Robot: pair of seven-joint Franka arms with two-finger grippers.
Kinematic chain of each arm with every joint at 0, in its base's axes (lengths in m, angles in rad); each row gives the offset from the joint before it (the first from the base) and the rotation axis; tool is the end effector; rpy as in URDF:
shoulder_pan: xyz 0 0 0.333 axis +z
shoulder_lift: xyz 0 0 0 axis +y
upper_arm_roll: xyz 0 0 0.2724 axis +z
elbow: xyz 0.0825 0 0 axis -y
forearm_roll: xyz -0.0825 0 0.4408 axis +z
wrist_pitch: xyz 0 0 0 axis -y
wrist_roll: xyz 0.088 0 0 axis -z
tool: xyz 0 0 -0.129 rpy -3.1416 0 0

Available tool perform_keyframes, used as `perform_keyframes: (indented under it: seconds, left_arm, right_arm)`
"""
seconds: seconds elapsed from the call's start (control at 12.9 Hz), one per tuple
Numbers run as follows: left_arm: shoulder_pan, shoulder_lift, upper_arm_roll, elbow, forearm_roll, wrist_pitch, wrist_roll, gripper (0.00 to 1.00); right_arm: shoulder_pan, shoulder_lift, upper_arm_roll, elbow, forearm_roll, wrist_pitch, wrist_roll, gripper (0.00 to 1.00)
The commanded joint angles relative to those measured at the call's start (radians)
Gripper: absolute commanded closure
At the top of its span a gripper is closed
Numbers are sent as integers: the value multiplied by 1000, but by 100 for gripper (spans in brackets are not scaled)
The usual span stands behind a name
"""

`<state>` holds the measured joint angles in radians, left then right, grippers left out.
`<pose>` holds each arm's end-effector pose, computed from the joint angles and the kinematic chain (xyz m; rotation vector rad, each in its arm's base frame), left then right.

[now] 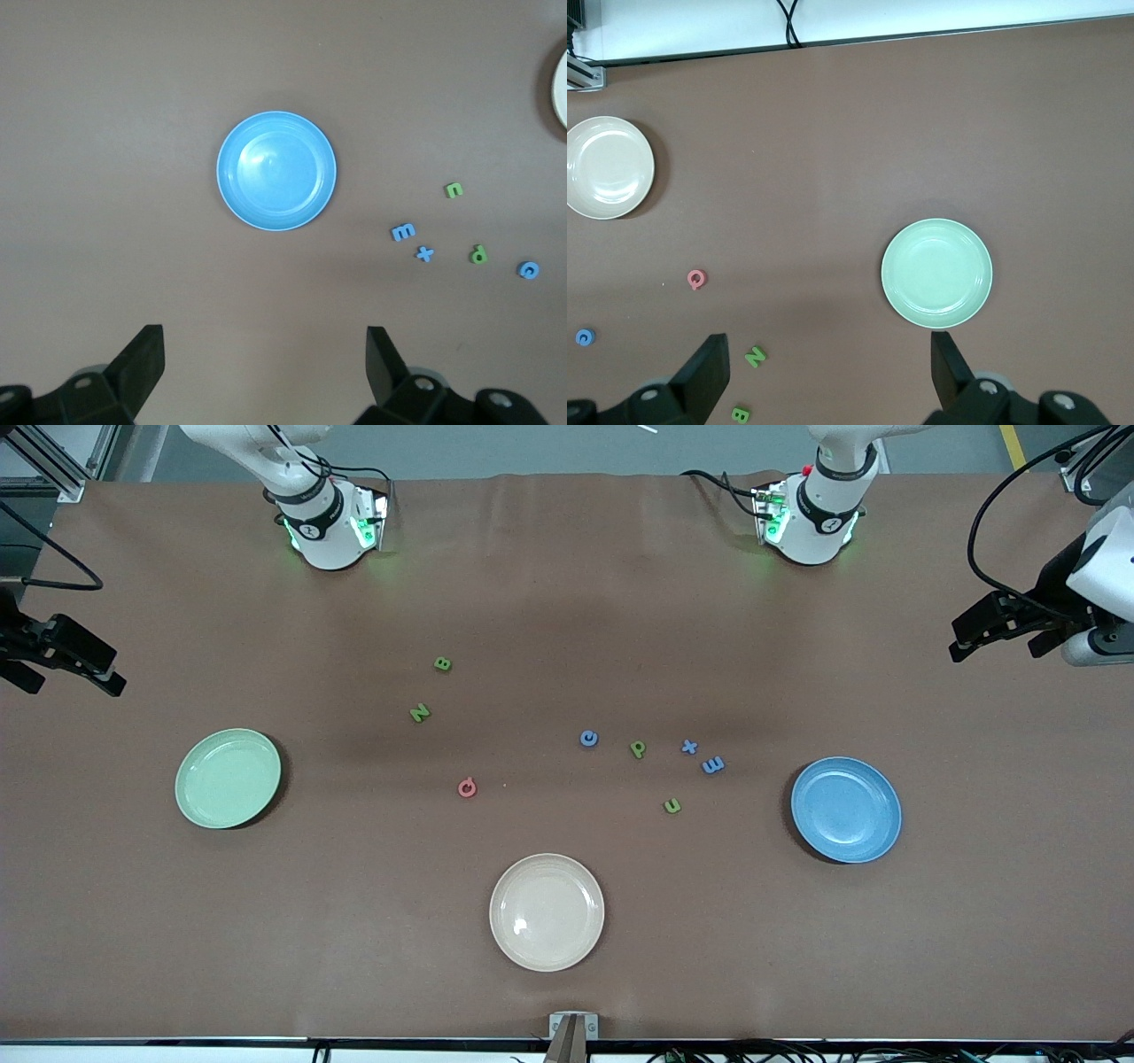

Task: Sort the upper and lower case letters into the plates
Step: 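Move the left gripper down to the blue letter m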

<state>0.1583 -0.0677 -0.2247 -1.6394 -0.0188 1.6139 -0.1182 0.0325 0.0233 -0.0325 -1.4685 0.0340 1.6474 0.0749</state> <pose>0.5968 -0.0453 0.5662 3.1325 0.0821 0.0627 0.6287 0.0044 0.6067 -3.0912 0.1157 -0.2391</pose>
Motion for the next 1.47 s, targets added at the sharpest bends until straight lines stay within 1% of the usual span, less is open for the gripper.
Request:
perform_keyframes:
  seconds: [0.0,0.15,0.31,0.46,0.54,0.62,0.77,0.93,1.08,1.24,1.32,1.39]
  left_arm:
    - [1,9,-19,21,40,-11,0,0]
    - [1,11,-21,27,42,-11,11,0]
    - [1,49,-21,39,42,-11,11,0]
    - [-3,63,-24,11,37,-6,-15,0]
    - [-6,65,-37,-32,37,38,-36,0]
    - [-3,62,-57,-86,37,108,-61,0]
    - [-5,75,-103,-176,40,213,-206,0]
    - [-5,114,-163,-279,48,375,-372,0]
    - [-8,146,-205,-386,48,557,-499,0]
    - [-38,225,-231,-431,54,665,-625,0]
    - [-67,274,-229,-430,95,688,-677,0]
    - [-78,320,-231,-428,180,708,-719,0]
  right_arm:
    - [-8,-5,6,7,-11,-9,13,0]
    - [-8,-5,6,7,-11,-9,11,0]
    - [-8,-5,6,7,-11,-9,11,0]
    - [-8,-5,6,7,-11,-9,13,0]
    - [-6,-5,6,7,-11,-9,13,0]
    - [-6,-5,6,7,-11,-9,13,0]
    - [-6,-5,6,7,-11,-9,14,0]
    - [-5,-3,8,7,-10,-8,22,0]
    - [3,-2,9,7,-6,-8,23,0]
    - [7,12,16,7,4,-6,25,0]
    - [15,17,17,7,6,-5,26,0]
    - [33,26,17,5,6,-5,26,0]
